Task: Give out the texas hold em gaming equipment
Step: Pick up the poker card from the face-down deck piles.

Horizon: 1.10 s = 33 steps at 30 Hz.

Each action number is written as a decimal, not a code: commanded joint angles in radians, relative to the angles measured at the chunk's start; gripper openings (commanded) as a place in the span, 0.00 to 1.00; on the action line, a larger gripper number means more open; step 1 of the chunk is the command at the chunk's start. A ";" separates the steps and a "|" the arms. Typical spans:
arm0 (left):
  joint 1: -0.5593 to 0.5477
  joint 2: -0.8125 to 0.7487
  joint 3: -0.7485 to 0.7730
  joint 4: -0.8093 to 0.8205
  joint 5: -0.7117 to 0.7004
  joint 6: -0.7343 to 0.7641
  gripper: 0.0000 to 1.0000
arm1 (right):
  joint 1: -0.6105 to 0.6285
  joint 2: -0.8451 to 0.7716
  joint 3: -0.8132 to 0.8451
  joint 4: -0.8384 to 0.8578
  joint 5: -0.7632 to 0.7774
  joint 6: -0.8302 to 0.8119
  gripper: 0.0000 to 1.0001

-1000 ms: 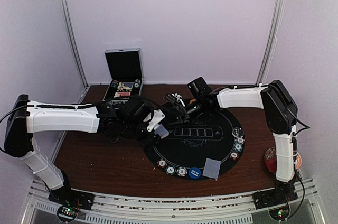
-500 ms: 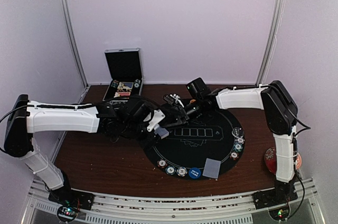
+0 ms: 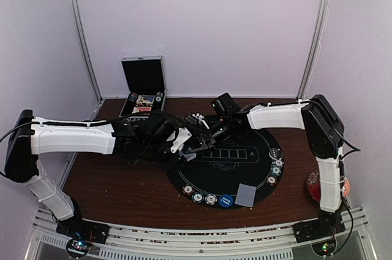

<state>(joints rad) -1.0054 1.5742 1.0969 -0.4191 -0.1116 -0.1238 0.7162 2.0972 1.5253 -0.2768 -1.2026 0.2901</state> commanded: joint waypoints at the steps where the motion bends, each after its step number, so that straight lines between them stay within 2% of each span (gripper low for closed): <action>1: -0.006 -0.023 -0.008 0.046 0.009 0.010 0.59 | 0.003 0.016 0.007 0.038 0.064 0.043 0.52; 9: -0.007 -0.028 -0.011 0.051 0.012 0.013 0.59 | -0.014 0.027 0.006 0.031 0.081 0.049 0.34; 19: -0.010 -0.025 -0.012 0.051 0.012 0.015 0.59 | -0.073 0.011 0.010 -0.060 0.153 -0.031 0.27; 26: -0.010 -0.023 -0.012 0.050 0.007 0.015 0.59 | -0.073 -0.009 0.009 -0.053 0.005 -0.029 0.16; 29: -0.010 -0.024 -0.012 0.050 0.006 0.016 0.59 | -0.070 -0.038 -0.017 0.000 -0.044 -0.004 0.16; 33: -0.010 -0.024 -0.012 0.050 0.004 0.017 0.59 | -0.054 -0.064 -0.051 0.070 -0.070 0.043 0.20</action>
<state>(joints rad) -1.0069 1.5745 1.0729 -0.4206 -0.1150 -0.1204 0.6556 2.0907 1.5040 -0.2760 -1.2346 0.2951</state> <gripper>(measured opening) 0.598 0.192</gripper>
